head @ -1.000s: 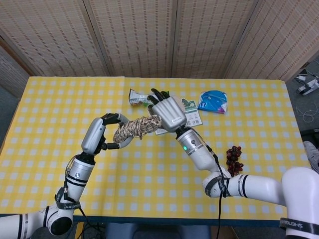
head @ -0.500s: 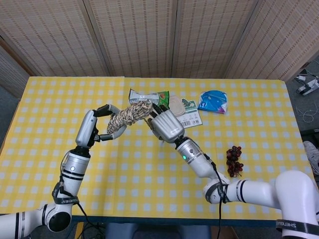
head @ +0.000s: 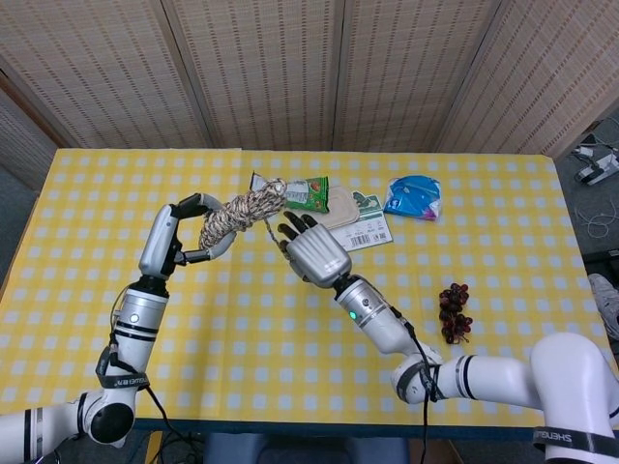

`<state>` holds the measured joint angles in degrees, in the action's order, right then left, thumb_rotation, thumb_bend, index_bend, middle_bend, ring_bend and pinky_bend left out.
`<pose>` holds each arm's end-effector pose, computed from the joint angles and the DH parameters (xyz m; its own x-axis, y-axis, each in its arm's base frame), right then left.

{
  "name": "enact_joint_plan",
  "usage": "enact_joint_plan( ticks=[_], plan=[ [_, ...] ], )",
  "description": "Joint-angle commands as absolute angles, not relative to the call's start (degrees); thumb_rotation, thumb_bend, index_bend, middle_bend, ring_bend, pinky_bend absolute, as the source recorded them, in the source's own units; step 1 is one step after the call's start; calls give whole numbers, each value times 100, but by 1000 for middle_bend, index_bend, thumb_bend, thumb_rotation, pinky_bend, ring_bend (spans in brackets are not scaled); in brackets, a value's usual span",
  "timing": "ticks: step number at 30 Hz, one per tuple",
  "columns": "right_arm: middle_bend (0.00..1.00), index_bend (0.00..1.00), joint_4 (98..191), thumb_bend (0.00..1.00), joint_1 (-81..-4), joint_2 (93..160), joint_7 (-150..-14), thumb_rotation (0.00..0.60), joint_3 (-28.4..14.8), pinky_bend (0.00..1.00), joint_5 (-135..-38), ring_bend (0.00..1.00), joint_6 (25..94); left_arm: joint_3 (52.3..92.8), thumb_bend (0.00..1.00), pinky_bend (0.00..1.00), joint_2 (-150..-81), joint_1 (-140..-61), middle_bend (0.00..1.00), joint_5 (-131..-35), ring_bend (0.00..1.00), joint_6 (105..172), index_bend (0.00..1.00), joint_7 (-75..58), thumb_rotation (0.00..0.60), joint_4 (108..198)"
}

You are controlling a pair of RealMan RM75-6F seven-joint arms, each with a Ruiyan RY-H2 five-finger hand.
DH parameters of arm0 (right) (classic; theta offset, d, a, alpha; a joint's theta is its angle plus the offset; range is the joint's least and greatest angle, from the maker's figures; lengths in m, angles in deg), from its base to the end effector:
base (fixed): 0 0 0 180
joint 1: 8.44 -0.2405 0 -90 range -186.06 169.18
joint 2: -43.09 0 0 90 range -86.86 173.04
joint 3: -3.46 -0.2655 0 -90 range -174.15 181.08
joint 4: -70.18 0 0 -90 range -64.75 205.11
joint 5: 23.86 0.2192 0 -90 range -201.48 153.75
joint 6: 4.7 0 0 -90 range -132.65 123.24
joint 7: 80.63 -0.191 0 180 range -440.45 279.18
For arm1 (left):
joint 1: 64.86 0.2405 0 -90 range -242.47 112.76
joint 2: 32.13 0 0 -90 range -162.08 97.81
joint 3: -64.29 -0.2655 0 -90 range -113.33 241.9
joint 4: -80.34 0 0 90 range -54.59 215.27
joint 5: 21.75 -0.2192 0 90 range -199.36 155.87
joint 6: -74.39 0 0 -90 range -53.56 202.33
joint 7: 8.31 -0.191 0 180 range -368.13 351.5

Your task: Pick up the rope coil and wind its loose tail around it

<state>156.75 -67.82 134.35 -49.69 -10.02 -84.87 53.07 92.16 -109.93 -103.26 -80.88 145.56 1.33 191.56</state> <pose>-0.0001 -0.4145 -0.0416 0.5294 -0.0200 0.8481 -0.6853 -0.5993 0.4137 -0.0520 0.3924 0.1091 -0.4699 0.1310 0.8730 0.8226 -0.2939 0.4868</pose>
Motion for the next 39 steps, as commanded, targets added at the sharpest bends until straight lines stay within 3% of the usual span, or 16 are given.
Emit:
enact_joint_plan(
  ticks=[1,4,12,23,32,39],
  plan=[
    [173,132,15920,330,-6703,13266,-4970,600,-1101,194,-8426,55,5402,9122,270,333,-10981,-10290,711,-8228,487,14581,716,97,600,19066],
    [123,5,16166,263,-6602,13055,-4939,600,-1125,188,-8418,37,5508,9037,269,333,-10959,-10261,711,-8346,487,14576,716,73,600,18980],
    [72,0,16960,242,-6059,12253,-4947,600,-953,183,-8619,17,5980,8930,269,333,-10884,-10205,711,-8492,487,14573,716,11,600,18755],
    [103,0,17880,268,-4666,10942,-5321,600,-118,183,-9454,17,7016,8805,269,333,-10784,-10118,711,-8515,487,14520,716,-53,600,18435],
    [149,0,17683,296,-3300,10509,-6057,600,632,182,-10269,17,8099,8780,270,333,-10720,-10043,711,-8493,487,14519,717,-38,600,18232],
    [151,0,17258,300,-2461,10422,-6610,600,937,182,-10495,24,8619,8771,269,330,-10721,-10007,711,-8491,487,14526,717,-13,600,18111]
  ],
)
